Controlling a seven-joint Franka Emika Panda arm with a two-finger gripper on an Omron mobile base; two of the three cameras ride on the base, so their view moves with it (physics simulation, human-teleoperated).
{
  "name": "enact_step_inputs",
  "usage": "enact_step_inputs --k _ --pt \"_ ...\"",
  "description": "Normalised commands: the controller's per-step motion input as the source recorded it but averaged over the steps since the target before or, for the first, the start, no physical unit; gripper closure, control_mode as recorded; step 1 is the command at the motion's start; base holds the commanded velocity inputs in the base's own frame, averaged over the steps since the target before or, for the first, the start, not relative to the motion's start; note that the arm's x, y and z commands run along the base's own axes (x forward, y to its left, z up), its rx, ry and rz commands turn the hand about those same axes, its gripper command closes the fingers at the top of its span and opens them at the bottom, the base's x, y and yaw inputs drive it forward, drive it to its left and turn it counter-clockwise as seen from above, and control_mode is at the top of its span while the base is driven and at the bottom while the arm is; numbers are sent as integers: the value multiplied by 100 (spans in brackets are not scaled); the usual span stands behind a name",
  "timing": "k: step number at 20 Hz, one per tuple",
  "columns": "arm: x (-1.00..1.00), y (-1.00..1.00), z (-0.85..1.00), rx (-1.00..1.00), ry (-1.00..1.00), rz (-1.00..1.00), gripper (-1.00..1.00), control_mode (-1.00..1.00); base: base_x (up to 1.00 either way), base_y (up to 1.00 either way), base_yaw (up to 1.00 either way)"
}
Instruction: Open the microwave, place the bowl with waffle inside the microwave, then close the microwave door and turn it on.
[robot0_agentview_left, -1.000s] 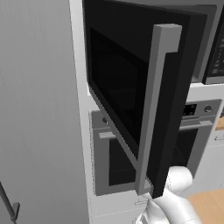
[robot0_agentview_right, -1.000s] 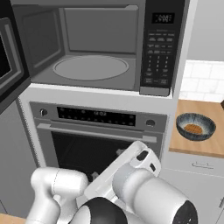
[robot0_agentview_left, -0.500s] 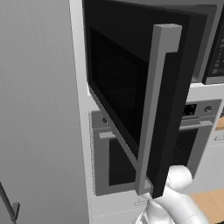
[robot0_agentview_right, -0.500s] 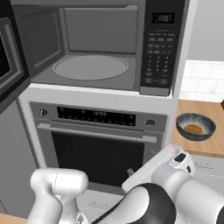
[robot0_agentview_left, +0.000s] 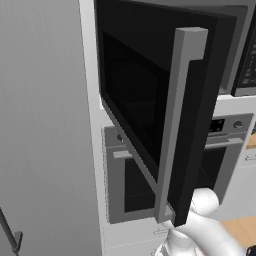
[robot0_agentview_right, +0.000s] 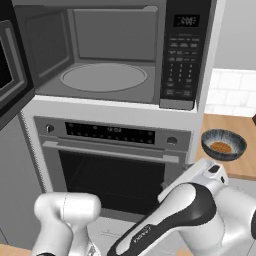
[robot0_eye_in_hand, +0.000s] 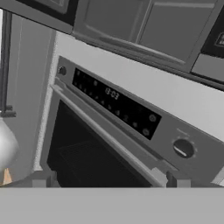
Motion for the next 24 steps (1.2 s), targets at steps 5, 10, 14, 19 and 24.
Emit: enact_step_inputs --k 5,10,14,19,24 --pt "63 -36 -37 0 0 0 -100 -100 0 0 0" --pt "61 -44 -36 0 -1 3 -100 -100 0 0 0" --pt "45 -43 -21 0 -6 8 -100 -100 0 0 0" --pt "28 -36 -22 -3 -15 12 -100 -100 0 0 0" --pt "39 -22 -32 -7 -15 10 -100 -100 0 0 0"
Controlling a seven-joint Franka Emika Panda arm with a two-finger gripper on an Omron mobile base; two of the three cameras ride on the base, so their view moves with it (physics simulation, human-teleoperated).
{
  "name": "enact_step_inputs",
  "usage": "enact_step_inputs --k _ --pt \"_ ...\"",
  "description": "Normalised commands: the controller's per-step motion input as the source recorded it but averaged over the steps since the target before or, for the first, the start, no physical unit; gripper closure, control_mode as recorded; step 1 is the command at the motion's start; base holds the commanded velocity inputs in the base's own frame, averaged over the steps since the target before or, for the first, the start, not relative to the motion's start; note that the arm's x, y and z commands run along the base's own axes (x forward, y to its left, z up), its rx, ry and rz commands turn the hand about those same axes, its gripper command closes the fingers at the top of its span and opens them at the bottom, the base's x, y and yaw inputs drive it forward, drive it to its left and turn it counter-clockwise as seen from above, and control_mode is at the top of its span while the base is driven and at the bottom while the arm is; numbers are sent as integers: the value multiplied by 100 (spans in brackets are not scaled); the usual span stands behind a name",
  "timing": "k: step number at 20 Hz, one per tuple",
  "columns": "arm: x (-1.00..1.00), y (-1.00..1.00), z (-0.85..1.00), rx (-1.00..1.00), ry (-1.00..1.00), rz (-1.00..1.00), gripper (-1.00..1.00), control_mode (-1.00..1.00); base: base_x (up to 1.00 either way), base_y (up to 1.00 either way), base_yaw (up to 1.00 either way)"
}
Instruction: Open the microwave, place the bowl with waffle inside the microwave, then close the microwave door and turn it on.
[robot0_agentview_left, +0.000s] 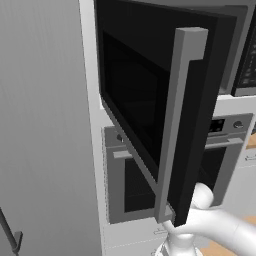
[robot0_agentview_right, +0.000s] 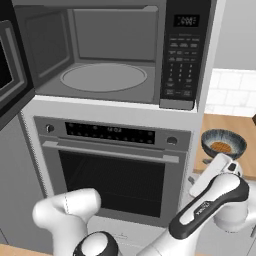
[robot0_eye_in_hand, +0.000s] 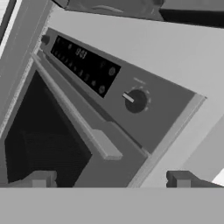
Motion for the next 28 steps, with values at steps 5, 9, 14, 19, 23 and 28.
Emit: enact_step_inputs --k 5,9,14,19,23,28 --pt "35 -21 -35 -10 -16 1 -100 -100 0 0 0" --pt "34 -28 -28 -7 -16 0 -100 -100 0 0 0" --pt "38 -23 -19 -8 -19 -1 -100 -100 0 0 0" --pt "26 -19 -7 -13 -19 0 -100 -100 0 0 0" --pt "9 -13 0 -18 -18 0 -100 -100 0 0 0" --pt "13 -2 0 -18 -14 0 -100 -100 0 0 0"
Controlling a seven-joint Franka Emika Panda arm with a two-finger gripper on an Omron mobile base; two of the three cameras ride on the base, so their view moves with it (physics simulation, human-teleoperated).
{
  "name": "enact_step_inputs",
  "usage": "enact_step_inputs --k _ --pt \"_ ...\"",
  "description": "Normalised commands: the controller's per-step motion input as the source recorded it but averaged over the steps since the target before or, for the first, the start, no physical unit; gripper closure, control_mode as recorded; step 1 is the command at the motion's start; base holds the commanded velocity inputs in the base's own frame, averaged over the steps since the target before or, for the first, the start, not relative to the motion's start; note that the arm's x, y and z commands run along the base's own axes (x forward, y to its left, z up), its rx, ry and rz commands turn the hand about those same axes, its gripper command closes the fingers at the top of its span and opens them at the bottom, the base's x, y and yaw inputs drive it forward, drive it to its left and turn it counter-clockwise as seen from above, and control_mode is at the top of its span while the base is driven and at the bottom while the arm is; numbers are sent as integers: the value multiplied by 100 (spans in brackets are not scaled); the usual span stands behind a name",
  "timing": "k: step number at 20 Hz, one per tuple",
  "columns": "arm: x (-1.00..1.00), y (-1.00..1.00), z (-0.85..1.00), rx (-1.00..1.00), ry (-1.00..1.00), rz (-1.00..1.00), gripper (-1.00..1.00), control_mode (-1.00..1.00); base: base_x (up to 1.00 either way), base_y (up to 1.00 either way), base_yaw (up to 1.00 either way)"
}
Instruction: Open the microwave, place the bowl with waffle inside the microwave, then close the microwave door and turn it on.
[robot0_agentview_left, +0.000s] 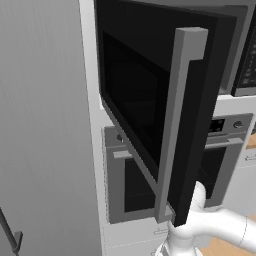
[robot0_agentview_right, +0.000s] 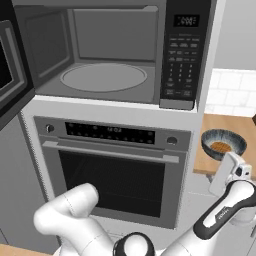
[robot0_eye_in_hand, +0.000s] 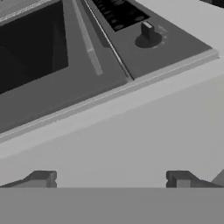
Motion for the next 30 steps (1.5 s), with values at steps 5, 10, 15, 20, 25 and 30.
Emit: enact_step_inputs --k 5,10,15,20,25,30 --pt "26 0 0 -18 -10 0 -100 -100 0 0 0" --pt "18 0 0 -19 -7 0 -100 -100 0 0 0" --pt "7 -5 -2 -15 -1 -3 -100 -100 0 0 0" --pt "0 -3 0 -4 1 -12 -100 -100 0 0 0" --pt "8 0 0 0 5 -17 -100 -100 0 0 0" --pt "19 0 0 0 7 -16 -100 -100 0 0 0"
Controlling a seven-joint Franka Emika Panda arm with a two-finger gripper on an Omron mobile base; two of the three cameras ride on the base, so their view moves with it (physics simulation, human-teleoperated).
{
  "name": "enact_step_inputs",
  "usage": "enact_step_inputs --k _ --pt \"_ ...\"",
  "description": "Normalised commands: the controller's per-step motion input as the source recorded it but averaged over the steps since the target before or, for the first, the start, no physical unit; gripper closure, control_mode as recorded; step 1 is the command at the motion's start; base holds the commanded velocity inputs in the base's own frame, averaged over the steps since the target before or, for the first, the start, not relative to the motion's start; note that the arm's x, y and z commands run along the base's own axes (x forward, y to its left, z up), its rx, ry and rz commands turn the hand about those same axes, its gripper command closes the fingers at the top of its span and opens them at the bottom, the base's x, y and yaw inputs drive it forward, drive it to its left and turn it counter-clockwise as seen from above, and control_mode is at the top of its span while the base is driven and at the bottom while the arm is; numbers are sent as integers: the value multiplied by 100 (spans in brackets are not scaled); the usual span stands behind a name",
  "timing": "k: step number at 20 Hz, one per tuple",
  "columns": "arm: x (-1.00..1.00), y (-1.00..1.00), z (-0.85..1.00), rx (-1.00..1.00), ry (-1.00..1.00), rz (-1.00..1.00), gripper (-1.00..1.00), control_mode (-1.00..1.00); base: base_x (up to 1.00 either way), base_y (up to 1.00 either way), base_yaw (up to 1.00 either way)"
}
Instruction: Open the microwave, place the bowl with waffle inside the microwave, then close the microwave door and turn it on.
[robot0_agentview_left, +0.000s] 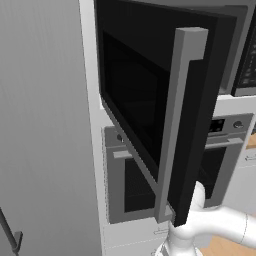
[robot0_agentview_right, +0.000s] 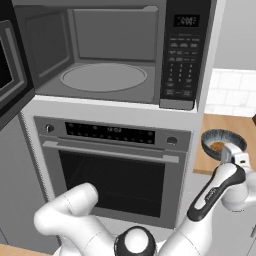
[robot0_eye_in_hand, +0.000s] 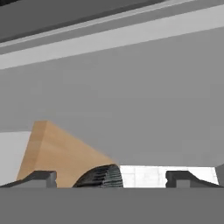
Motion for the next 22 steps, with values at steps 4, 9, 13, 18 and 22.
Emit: enact_step_inputs --k 4,9,13,18,22 --pt "18 0 0 0 8 -14 -100 -100 0 0 0" --pt "8 -9 0 0 6 -3 -100 -100 0 0 0" --pt "13 -19 0 0 4 0 -100 -100 0 0 0" --pt "21 -27 0 0 6 0 -100 -100 0 0 0" --pt "23 -35 -4 0 7 0 -100 -100 0 0 0"
